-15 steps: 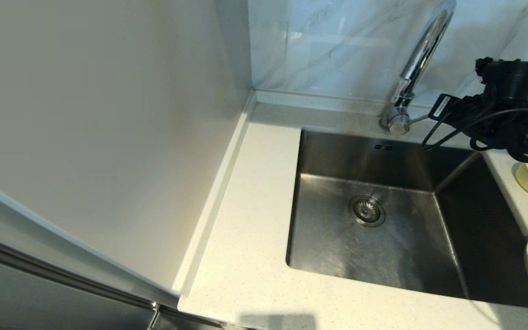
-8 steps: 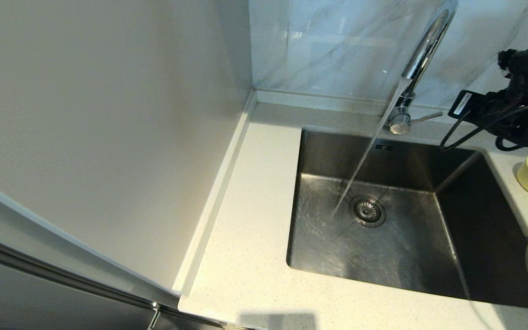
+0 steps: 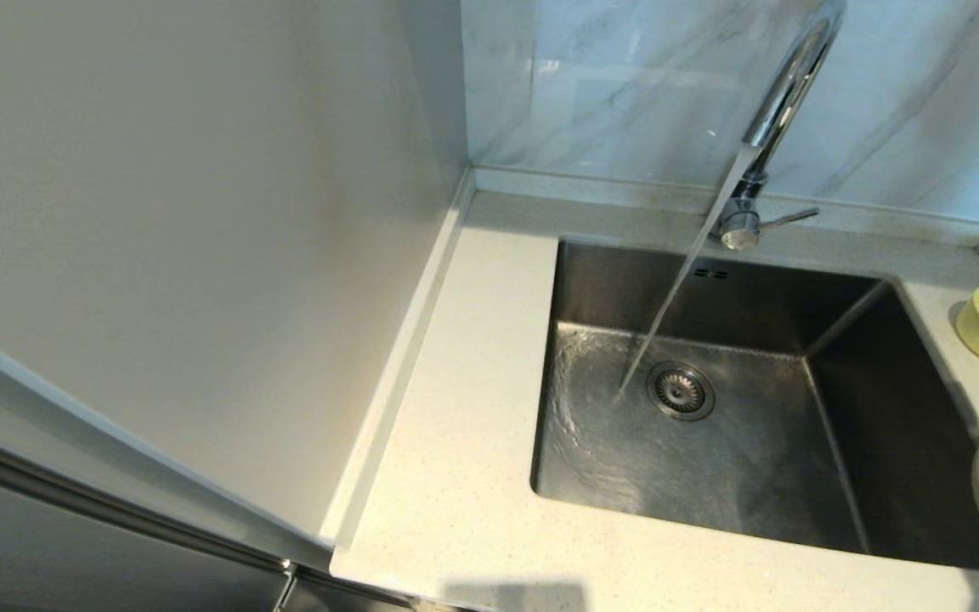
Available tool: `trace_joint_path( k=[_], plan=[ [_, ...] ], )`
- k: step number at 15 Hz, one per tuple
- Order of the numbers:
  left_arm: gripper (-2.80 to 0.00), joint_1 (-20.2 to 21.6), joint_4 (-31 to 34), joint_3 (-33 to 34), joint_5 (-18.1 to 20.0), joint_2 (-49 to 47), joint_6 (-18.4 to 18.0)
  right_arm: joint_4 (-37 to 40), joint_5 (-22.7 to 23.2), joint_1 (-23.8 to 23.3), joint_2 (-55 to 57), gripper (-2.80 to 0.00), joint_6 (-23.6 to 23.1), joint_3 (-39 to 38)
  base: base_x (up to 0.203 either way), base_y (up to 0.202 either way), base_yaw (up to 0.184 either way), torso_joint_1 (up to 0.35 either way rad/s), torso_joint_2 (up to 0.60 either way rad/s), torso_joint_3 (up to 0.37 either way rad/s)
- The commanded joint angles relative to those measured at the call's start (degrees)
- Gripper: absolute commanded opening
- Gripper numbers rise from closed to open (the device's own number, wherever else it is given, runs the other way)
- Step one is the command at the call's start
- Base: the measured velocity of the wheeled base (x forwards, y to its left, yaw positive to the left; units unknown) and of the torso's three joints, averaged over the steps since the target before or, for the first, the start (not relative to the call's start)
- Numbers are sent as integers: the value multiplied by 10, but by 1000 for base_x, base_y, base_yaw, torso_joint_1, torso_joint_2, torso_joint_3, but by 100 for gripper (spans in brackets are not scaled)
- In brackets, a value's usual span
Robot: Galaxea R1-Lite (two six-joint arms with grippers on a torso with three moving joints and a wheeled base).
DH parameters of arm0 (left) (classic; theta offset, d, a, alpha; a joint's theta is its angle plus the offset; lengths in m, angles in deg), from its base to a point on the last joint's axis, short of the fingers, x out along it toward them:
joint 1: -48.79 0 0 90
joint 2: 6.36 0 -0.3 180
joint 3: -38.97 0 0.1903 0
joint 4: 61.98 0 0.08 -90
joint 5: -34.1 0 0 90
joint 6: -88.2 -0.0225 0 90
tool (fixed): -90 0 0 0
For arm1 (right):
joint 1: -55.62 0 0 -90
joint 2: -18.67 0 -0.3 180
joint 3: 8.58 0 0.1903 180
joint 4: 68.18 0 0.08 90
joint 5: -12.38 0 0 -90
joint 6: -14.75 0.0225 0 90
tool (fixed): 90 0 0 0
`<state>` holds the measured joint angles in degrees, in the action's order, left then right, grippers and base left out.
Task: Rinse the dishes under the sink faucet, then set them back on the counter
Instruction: Pick up the bowl
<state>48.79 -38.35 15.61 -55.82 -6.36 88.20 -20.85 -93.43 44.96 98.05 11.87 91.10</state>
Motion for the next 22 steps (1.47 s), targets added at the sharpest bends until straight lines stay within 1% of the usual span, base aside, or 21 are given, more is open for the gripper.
trace_joint_path(
  k=[1, 5, 8, 10, 11, 12, 13, 14, 20, 22],
  plan=[
    [-280, 0, 0, 0, 0, 0, 0, 102, 0, -4, -42, -280, -6, -1, 0, 0, 0, 0, 0, 0],
    [-280, 0, 0, 0, 0, 0, 0, 95, 2, -5, 31, -280, -6, 15, 0, 0, 0, 0, 0, 0],
    [-280, 0, 0, 0, 0, 0, 0, 94, 36, -5, 99, -280, -3, 72, 0, 0, 0, 0, 0, 0],
    [-280, 0, 0, 0, 0, 0, 0, 95, 39, -5, 149, -280, 9, 124, 0, 0, 0, 0, 0, 0],
    [-280, 0, 0, 0, 0, 0, 0, 96, 28, -5, 172, -280, 21, 151, 0, 0, 0, 0, 0, 0],
    [-280, 0, 0, 0, 0, 0, 0, 98, 5, -5, 190, -280, 31, 170, 0, 0, 0, 0, 0, 0],
    [-280, 0, 0, 0, 0, 0, 0, 98, -17, -5, 203, -280, 38, 183, 0, 0, 0, 0, 0, 0],
    [-280, 0, 0, 0, 0, 0, 0, 99, -28, -5, 210, -280, 44, 190, 0, 0, 0, 0, 0, 0],
    [-280, 0, 0, 0, 0, 0, 0, 99, -64, -12, 264, -280, 54, 244, 0, 0, 0, 0, 0, 0],
    [-280, 0, 0, 0, 0, 0, 0, 97, -66, -17, 276, -280, 54, 253, 0, 0, 0, 0, 0, 0]
  ],
)
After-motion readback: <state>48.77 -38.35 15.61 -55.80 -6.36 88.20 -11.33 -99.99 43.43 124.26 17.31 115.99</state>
